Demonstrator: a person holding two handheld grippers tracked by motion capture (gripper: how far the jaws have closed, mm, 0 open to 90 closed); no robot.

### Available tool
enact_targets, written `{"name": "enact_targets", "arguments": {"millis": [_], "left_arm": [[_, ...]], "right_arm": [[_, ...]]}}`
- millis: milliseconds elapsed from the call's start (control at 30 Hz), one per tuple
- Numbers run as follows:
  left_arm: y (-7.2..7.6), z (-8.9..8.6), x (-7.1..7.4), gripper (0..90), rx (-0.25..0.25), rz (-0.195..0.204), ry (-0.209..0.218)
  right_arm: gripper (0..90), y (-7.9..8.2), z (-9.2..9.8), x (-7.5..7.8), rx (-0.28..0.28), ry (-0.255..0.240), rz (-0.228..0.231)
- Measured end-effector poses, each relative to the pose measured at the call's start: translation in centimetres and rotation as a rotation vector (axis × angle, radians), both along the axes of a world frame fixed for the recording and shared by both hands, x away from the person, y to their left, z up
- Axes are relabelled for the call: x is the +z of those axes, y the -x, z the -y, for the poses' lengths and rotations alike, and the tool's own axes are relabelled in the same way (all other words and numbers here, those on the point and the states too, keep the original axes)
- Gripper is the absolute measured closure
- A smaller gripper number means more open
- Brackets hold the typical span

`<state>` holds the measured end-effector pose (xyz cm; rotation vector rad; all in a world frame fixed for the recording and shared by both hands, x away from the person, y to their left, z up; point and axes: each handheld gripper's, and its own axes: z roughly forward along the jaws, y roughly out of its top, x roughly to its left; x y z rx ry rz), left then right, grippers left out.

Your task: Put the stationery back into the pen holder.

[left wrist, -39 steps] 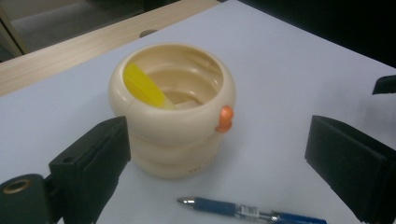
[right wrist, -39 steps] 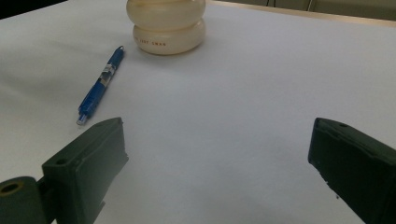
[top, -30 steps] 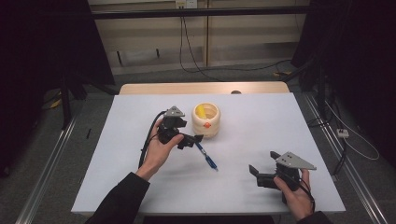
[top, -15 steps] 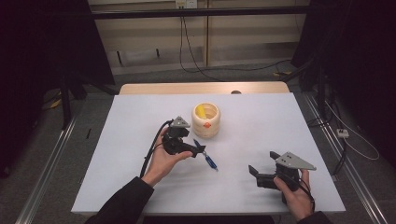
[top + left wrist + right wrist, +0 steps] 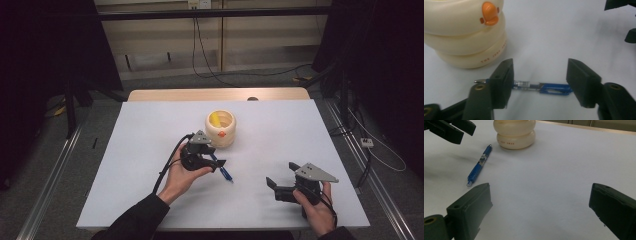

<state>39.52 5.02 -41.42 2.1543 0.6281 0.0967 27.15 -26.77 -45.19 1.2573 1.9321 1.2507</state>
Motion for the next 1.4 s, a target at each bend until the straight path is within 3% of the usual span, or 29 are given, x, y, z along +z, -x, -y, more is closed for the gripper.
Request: {"name": "enact_targets", "arguments": {"millis": [200,233,333,567,800,867,900,1067,1400], "left_arm": [[0.0,0.4,-0.5,60.7,-0.007,-0.027,0.008],[0.1,0.6,-0.7,63.4,0.01,-0.023,0.006],[-0.1,0.7,-0.9,73.1,-0.016,-0.052,0.031],[-0.1,1.5,-1.6,90.0,-0.044,-0.074,0.02],[0.4,2.9,-2.9,90.0,-0.039,-0.048,-0.022],[0.6,3.3,-3.1,90.0,-0.034,-0.04,-0.052],[0.6,3.4,-3.3,90.0,-0.056,-0.053,-0.04],[0.8,3.7,-3.6,90.0,-0.074,-0.05,-0.072],[0.7,3.7,-4.0,90.0,-0.076,-0.072,-0.075]], "right_arm": [[4.1,0.0,0.0,0.0,-0.002,-0.001,0.0],[4.1,0.0,0.0,0.0,-0.002,-0.001,0.0],[4.1,0.0,0.0,0.0,0.0,0.0,-0.001],[4.1,0.0,0.0,0.0,-0.001,-0.001,-0.003],[4.1,0.0,0.0,0.0,0.0,-0.002,-0.002],[4.1,0.0,0.0,0.0,0.0,-0.005,-0.002],[4.1,0.0,0.0,0.0,-0.001,-0.005,-0.002],[4.0,0.0,0.0,0.0,0.001,-0.001,-0.001],[4.1,0.0,0.0,0.0,0.001,-0.005,-0.002]]}}
